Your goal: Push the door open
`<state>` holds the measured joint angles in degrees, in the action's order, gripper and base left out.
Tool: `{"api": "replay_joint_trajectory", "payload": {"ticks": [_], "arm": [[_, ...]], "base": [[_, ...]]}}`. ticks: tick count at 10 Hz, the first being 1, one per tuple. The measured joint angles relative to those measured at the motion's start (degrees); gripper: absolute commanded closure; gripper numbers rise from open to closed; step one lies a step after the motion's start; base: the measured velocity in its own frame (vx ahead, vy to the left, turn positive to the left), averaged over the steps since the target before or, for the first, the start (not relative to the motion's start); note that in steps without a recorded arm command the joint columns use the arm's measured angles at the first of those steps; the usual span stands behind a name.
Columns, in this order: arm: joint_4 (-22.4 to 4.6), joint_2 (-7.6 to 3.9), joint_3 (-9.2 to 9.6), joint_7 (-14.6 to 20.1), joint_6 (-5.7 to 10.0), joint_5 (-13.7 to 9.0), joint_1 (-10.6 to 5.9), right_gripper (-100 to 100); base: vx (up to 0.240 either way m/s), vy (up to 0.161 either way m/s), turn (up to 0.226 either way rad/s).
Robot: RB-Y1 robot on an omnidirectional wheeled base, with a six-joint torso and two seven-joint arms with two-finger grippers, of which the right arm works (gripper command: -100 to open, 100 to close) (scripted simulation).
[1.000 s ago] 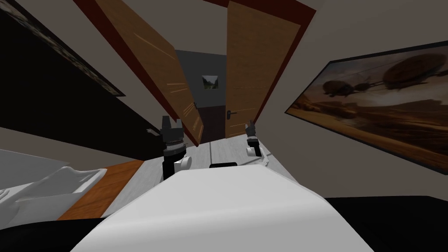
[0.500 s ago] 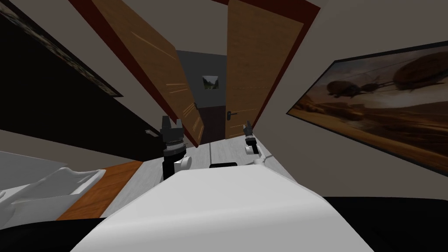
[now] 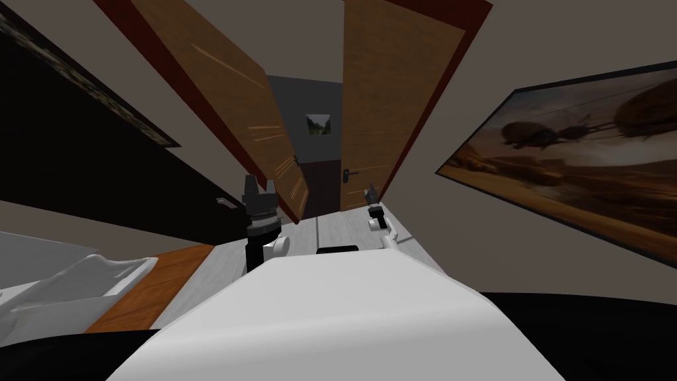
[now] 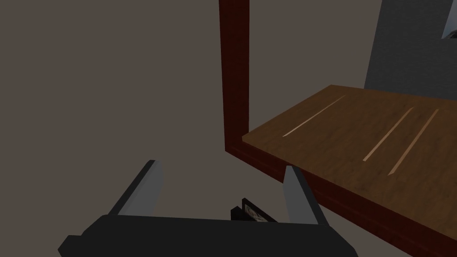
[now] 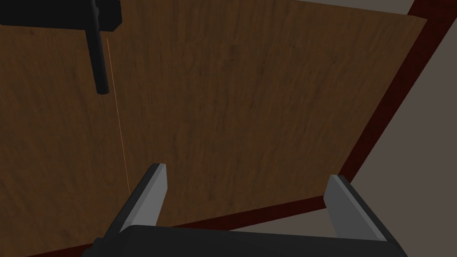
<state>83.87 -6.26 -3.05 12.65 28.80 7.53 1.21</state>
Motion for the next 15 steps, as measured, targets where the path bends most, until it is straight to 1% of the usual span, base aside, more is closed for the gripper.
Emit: {"api": "replay_joint_trajectory", "payload": {"ticks": [1, 2, 3, 4, 5, 6, 7, 8, 9, 11, 12, 14, 15], "arm": [[-1.64, -0.19, 0.10, 0.43, 0.07, 0.33, -0.77, -100], [-2.53, -0.48, 0.12, 0.86, -0.03, 0.46, -1.22, -100], [-3.97, -0.76, 0.14, 1.35, -0.18, 0.75, -2.36, -100], [-5.42, -0.78, 0.12, 1.59, -0.11, 0.93, -3.13, -100], [-7.33, -1.07, 0.12, 2.02, 0.11, 1.20, -4.22, -100], [-8.85, -1.33, 0.22, 2.66, -0.13, 1.63, -5.63, -100], [-10.61, -1.42, 0.22, 2.99, 0.03, 1.83, -6.32, -100], [-12.49, -1.73, 0.24, 3.47, 0.14, 2.11, -7.45, -100], [-14.26, -1.84, 0.30, 3.99, 0.06, 2.55, -8.83, -100], [-16.92, -2.27, 0.44, 4.85, -0.07, 3.03, -10.14, -100], [-18.51, -2.46, 0.39, 5.18, 0.14, 3.14, -10.88, -100], [-20.90, -2.62, 0.49, 5.79, 0.10, 3.61, -12.21, -100], [-22.66, -2.73, 0.48, 6.09, 0.21, 3.88, -13.30, -100]], "base": [[0.047, -0.010, 0.007], [0.052, -0.015, 0.011], [0.043, -0.012, 0.010], [0.052, -0.018, 0.009], [0.082, -0.017, 0.022], [0.058, -0.010, 0.010], [0.055, -0.013, 0.005], [0.083, -0.020, 0.018], [0.065, -0.018, 0.011], [0.043, -0.009, 0.007], [0.053, -0.008, 0.011], [0.045, -0.017, 0.009], [0.070, -0.008, 0.017]]}}
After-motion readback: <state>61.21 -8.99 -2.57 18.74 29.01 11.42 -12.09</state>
